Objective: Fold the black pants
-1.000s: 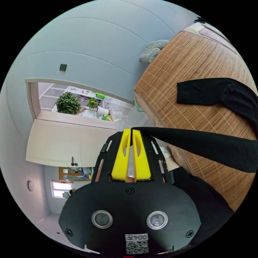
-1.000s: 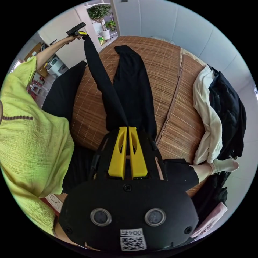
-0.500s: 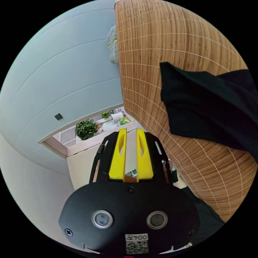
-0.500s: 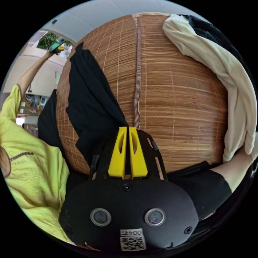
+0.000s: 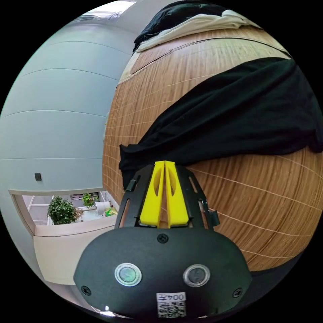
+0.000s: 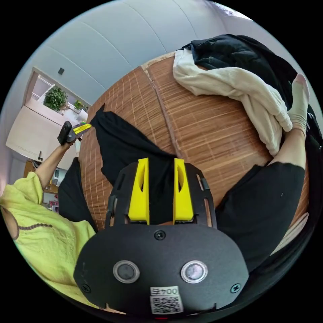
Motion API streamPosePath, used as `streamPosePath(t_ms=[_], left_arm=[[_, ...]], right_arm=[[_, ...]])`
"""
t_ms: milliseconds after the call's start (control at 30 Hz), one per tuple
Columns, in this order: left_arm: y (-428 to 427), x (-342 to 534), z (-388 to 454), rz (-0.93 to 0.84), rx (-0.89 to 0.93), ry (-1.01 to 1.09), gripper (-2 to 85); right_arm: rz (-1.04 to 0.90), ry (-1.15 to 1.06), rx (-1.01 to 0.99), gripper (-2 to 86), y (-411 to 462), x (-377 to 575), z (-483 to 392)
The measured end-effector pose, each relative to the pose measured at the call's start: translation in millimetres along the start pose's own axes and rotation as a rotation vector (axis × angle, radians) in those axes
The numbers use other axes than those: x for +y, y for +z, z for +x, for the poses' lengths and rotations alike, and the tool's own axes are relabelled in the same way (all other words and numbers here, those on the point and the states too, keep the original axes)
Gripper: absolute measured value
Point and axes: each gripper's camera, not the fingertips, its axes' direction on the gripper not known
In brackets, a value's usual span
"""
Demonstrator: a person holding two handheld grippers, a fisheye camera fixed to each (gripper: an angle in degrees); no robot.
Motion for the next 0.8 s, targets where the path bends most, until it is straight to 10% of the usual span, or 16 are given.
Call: streamPosePath(t_ms=[300, 800], left_arm=[[42.7, -54.9, 67.2, -0.098, -0.016, 0.184, 0.3], [81.8, -57.5, 136.3, -0.215, -0.183, 0.319, 0.1]], right_arm=[[-0.129, -0.021, 0.471, 12.2, 87.2, 66.8, -98.5], [-0.023, 0.490, 0.155, 17.4, 38.4, 86.2, 4.0]])
